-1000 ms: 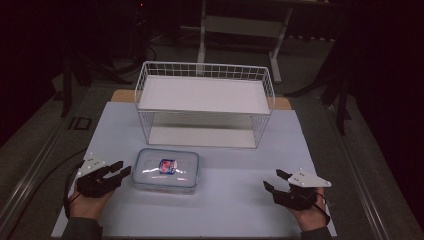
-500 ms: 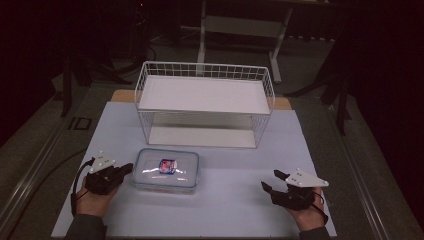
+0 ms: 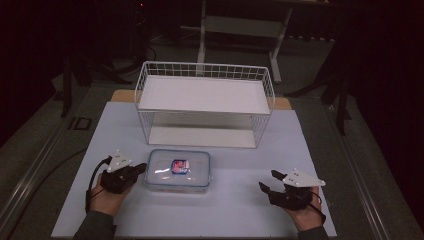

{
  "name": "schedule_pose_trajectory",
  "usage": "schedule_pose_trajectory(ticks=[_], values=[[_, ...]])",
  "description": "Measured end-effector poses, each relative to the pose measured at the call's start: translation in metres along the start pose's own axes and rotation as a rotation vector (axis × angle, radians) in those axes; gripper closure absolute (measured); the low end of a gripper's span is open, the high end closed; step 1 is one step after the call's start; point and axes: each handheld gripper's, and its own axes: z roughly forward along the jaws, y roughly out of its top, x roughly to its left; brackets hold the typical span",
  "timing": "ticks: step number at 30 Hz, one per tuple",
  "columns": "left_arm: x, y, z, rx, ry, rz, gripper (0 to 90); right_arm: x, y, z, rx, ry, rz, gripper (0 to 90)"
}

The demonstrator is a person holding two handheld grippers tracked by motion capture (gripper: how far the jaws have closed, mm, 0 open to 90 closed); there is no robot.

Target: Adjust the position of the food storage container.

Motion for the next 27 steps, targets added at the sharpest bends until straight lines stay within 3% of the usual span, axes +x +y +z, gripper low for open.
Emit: schedule_pose_trajectory(ticks=[17,27], values=[[-0.035,0.019,0.030,-0.003,-0.082,0.048,89.5,0.003,0.000,0.003,0.007,0.013,-0.007,38.8],[-0.042,0.023,0.035,-0.012,-0.109,0.051,87.6,0.003,0.000,0.002,0.006,0.015,-0.006,38.8]])
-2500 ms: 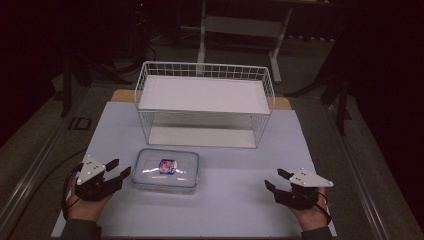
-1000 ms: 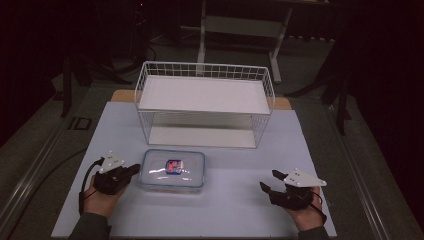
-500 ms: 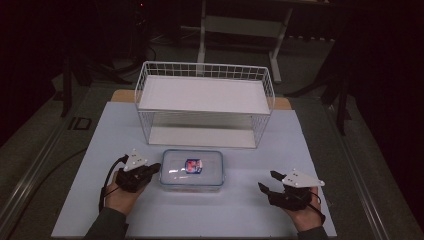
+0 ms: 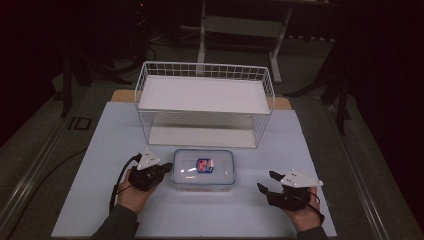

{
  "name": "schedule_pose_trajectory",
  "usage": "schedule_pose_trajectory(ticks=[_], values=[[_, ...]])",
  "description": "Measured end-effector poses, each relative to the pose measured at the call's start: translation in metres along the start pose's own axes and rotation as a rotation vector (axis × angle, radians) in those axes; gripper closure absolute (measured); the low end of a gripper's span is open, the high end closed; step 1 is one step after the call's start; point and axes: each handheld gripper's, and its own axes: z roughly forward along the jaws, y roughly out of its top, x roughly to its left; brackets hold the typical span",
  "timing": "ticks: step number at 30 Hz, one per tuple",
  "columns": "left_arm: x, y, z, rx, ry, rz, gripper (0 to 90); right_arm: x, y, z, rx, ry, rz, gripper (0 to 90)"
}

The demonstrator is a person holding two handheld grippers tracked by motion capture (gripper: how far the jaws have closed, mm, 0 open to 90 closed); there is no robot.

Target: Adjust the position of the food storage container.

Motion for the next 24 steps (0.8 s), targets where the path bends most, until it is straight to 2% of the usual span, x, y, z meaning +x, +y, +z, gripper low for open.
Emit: schedule_pose_trajectory(ticks=[2,7,13,18,24], values=[[0.001,0.000,-0.001,0.000,-0.005,0.003,83.8,0.000,0.000,0.000,-0.003,0.000,0.000,38.8],[0.005,0.000,-0.010,-0.033,-0.009,-0.024,77.2,-0.001,0.000,0.000,-0.002,-0.001,-0.002,38.8],[0.005,-0.001,-0.018,-0.063,-0.018,-0.011,63.6,-0.001,0.001,0.002,-0.001,0.002,-0.006,38.8],[0.004,0.000,-0.022,-0.091,-0.027,-0.013,58.9,0.000,0.002,0.003,-0.001,0.004,-0.011,38.8],[0.006,0.000,-0.031,-0.132,-0.047,-0.035,56.0,-0.002,0.001,0.001,-0.009,-0.004,-0.004,38.7]])
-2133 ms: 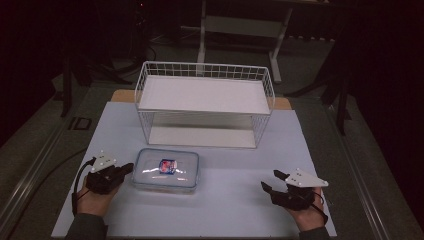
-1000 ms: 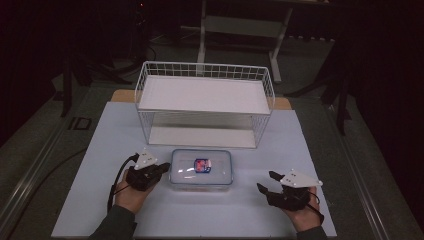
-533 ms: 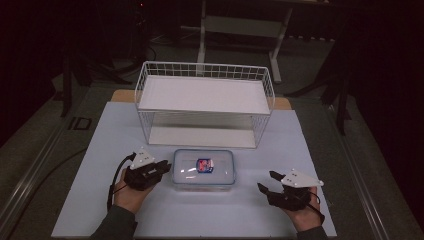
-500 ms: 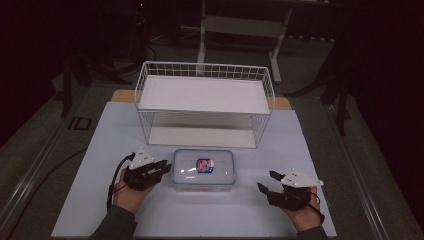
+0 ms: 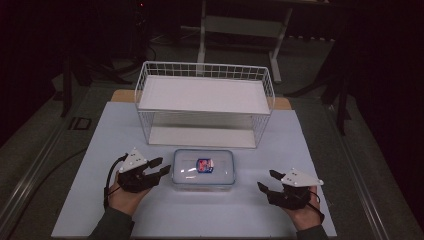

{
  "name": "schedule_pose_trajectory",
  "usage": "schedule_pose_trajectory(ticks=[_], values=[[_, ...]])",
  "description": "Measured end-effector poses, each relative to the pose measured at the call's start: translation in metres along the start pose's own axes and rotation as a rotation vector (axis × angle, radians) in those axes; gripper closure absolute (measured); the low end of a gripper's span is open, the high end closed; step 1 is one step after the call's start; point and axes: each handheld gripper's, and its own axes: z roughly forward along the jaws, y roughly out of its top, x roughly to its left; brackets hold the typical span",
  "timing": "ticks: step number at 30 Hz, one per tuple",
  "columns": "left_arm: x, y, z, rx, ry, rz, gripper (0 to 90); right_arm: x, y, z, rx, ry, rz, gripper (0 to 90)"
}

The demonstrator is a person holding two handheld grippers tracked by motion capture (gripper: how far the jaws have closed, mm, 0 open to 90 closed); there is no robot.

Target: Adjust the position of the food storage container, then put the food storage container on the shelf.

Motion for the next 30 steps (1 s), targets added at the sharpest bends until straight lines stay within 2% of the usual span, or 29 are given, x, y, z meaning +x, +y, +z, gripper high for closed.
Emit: schedule_pose_trajectory(ticks=[9,14,17,23,27,30], values=[[0.001,0.001,-0.006,-0.044,0.015,-0.020,51.6,0.000,0.000,0.001,0.000,-0.001,0.001,38.8],[0.001,0.002,-0.005,-0.043,0.022,-0.044,49.6,0.001,0.003,0.004,-0.001,0.006,0.006,38.7],[0.001,0.002,-0.005,-0.044,0.031,-0.046,48.6,0.002,0.006,0.007,-0.021,0.023,0.030,38.7],[0.002,0.003,-0.004,-0.049,0.033,-0.059,46.5,0.005,0.011,0.010,-0.025,0.038,0.026,38.7],[0.003,0.003,-0.002,-0.043,0.029,-0.076,41.5,0.004,0.013,0.013,-0.021,0.080,0.054,37.6],[0.004,0.004,0.000,-0.033,0.023,-0.087,38.2,0.003,0.014,0.015,-0.018,0.091,0.068,37.0]])
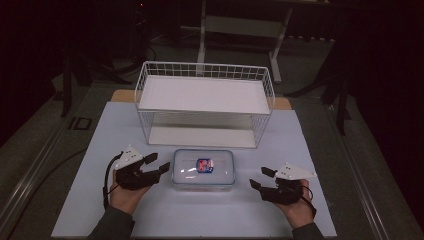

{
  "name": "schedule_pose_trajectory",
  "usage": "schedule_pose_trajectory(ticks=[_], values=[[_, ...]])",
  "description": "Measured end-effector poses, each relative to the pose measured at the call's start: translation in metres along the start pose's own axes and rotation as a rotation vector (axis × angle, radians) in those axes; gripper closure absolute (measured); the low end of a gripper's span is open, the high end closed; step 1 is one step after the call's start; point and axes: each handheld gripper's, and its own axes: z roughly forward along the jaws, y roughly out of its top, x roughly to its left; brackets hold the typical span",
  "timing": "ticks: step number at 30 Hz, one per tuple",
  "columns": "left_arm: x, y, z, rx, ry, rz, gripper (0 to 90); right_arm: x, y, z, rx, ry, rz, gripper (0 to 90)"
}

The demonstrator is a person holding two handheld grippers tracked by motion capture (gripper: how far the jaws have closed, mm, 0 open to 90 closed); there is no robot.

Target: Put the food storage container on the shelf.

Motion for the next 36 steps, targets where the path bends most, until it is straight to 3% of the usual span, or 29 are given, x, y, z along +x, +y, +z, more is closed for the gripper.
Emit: schedule_pose_trajectory(ticks=[8,14,20,21,22,25,30,36], values=[[-0.006,0.000,0.013,0.058,-0.020,0.016,33.5,0.001,0.012,0.011,-0.037,0.039,0.054,36.0],[-0.008,-0.001,0.022,0.082,-0.047,-0.003,32.1,0.005,0.019,0.026,-0.031,0.080,0.085,36.2],[-0.009,-0.003,0.031,0.109,-0.047,-0.014,29.0,0.001,0.022,0.041,-0.020,0.114,0.160,37.4],[-0.009,-0.003,0.034,0.114,-0.054,-0.022,29.0,0.000,0.023,0.043,-0.022,0.120,0.178,37.4],[-0.009,-0.003,0.035,0.115,-0.055,-0.026,28.6,-0.005,0.024,0.047,-0.031,0.139,0.227,37.4],[-0.009,-0.004,0.038,0.130,-0.058,-0.035,28.1,-0.010,0.023,0.052,-0.031,0.155,0.267,37.0],[-0.008,-0.006,0.047,0.168,-0.059,-0.047,27.1,-0.010,0.023,0.060,0.002,0.166,0.282,34.2],[-0.006,-0.007,0.053,0.162,-0.086,-0.079,24.7,-0.008,0.022,0.070,0.054,0.163,0.285,29.1]])
